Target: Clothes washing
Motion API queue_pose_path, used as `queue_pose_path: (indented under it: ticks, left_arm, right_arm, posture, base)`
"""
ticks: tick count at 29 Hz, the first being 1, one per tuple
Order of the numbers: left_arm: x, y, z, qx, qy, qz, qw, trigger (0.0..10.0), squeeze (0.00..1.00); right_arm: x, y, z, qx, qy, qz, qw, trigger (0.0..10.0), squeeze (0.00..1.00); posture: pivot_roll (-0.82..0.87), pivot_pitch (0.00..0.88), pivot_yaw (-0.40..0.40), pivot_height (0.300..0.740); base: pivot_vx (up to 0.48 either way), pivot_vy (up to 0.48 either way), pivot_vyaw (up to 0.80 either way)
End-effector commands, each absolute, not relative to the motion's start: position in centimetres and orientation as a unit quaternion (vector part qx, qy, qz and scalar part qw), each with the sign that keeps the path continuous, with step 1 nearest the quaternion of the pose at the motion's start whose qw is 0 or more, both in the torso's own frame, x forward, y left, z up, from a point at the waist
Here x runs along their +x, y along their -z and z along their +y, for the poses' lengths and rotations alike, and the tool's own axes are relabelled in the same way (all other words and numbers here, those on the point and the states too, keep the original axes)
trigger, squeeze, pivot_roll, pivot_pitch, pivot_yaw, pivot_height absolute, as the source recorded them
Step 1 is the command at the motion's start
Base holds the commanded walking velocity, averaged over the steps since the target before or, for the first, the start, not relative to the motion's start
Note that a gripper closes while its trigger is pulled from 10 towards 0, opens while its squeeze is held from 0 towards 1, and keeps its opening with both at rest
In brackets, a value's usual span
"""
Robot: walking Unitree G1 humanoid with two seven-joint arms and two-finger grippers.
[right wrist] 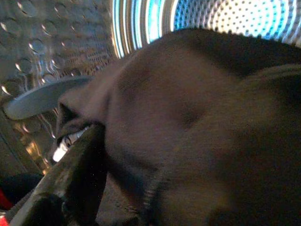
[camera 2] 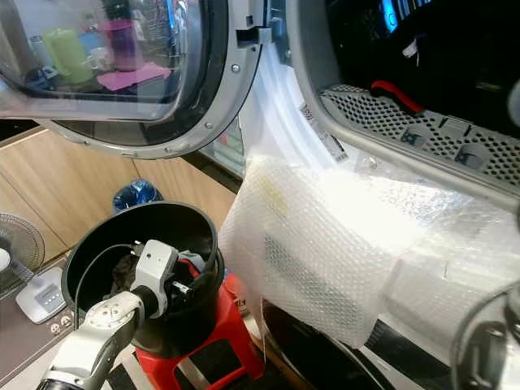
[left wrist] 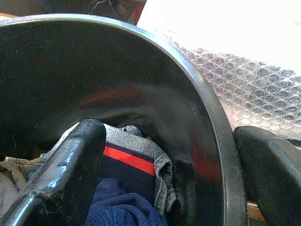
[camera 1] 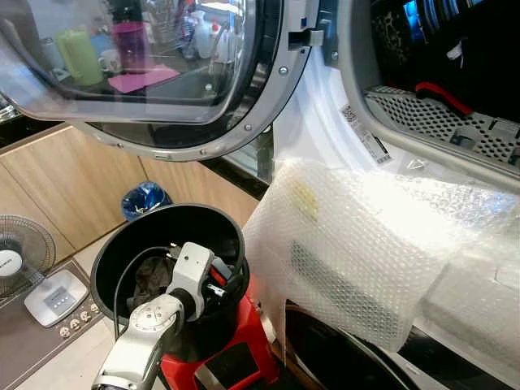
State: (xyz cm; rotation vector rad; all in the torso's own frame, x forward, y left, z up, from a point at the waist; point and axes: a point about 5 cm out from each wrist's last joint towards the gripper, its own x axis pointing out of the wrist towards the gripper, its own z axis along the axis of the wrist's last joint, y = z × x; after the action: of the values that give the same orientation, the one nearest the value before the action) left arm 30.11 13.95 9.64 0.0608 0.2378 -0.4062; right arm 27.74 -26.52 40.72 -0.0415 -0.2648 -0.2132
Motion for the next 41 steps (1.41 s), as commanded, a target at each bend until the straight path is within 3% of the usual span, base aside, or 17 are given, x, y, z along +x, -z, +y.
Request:
queue_pose_path:
  ticks: [1, 7, 12, 18, 21, 24, 28, 34, 35, 36, 38, 41]
  left_arm:
    - [30.1, -9.5, 14.1, 0.033, 0.201, 0.122, 0.972, 10.0, 0.00]
    - [30.1, -9.4, 14.0, 0.031, 0.200, 0.121, 0.972, 10.0, 0.00]
    - [30.1, -9.4, 14.1, 0.032, 0.199, 0.122, 0.972, 10.0, 0.00]
    - [30.1, -9.4, 14.0, 0.031, 0.201, 0.121, 0.972, 10.0, 0.00]
    - [30.1, -9.5, 14.0, 0.031, 0.201, 0.121, 0.972, 10.0, 0.00]
    - [30.0, -9.4, 14.1, 0.030, 0.200, 0.121, 0.972, 10.0, 0.00]
    - [30.1, -9.5, 13.8, 0.031, 0.202, 0.120, 0.971, 10.0, 0.00]
    - [30.1, -9.6, 13.7, 0.028, 0.201, 0.117, 0.972, 10.0, 0.00]
    - [30.1, -9.6, 13.8, 0.028, 0.200, 0.117, 0.972, 10.0, 0.00]
    - [30.1, -9.6, 13.8, 0.028, 0.199, 0.117, 0.973, 10.0, 0.00]
    - [30.2, -9.7, 13.8, 0.028, 0.199, 0.116, 0.973, 10.0, 0.00]
    - [30.2, -9.7, 13.7, 0.027, 0.197, 0.115, 0.973, 10.0, 0.00]
  right_arm:
    - [26.8, -41.2, -26.1, -0.031, 0.080, -0.146, 0.986, 10.0, 0.00]
    - [25.2, -41.0, -25.3, -0.044, -0.003, -0.151, 0.988, 10.0, 0.00]
    - [24.0, -39.0, -24.8, -0.134, -0.071, -0.119, 0.981, 10.0, 0.00]
    - [23.4, -37.6, -24.4, -0.135, -0.141, -0.127, 0.973, 10.0, 0.00]
    - [23.7, -36.8, -24.5, -0.149, -0.135, -0.110, 0.973, 10.0, 0.00]
    - [25.0, -36.9, -25.6, -0.105, -0.086, -0.112, 0.984, 10.0, 0.00]
    - [26.7, -37.8, -24.6, -0.069, -0.105, -0.148, 0.981, 10.0, 0.00]
    - [30.8, -43.0, -26.4, 0.063, 0.028, -0.227, 0.971, 10.0, 0.00]
    - [31.0, -44.5, -28.7, 0.018, 0.175, -0.244, 0.954, 10.0, 0.00]
    - [30.7, -45.1, -29.7, -0.005, 0.238, -0.252, 0.938, 10.0, 0.00]
    - [30.1, -45.6, -31.0, -0.017, 0.318, -0.261, 0.911, 10.0, 0.00]
    - [29.0, -46.3, -31.4, -0.101, 0.397, -0.281, 0.868, 10.0, 0.00]
  posture:
    - [-0.16, 0.097, 0.053, 0.740]
    - [-0.16, 0.100, 0.051, 0.740]
    - [-0.16, 0.101, 0.048, 0.740]
    - [-0.16, 0.100, 0.047, 0.740]
    - [-0.15, 0.100, 0.049, 0.740]
    - [-0.16, 0.100, 0.052, 0.740]
    - [-0.15, 0.095, 0.054, 0.740]
    - [-0.14, 0.092, 0.055, 0.740]
    - [-0.15, 0.091, 0.053, 0.740]
    - [-0.15, 0.091, 0.053, 0.740]
    - [-0.14, 0.091, 0.050, 0.740]
    - [-0.15, 0.093, 0.050, 0.740]
  base:
    - [0.000, 0.000, 0.00]
    - [0.000, 0.000, 0.00]
    - [0.000, 0.000, 0.00]
    - [0.000, 0.000, 0.00]
    - [0.000, 0.000, 0.00]
    - [0.000, 0.000, 0.00]
    - [0.000, 0.000, 0.00]
    - [0.000, 0.000, 0.00]
    - [0.000, 0.000, 0.00]
    - [0.000, 0.000, 0.00]
    - [0.000, 0.000, 0.00]
    - [0.000, 0.000, 0.00]
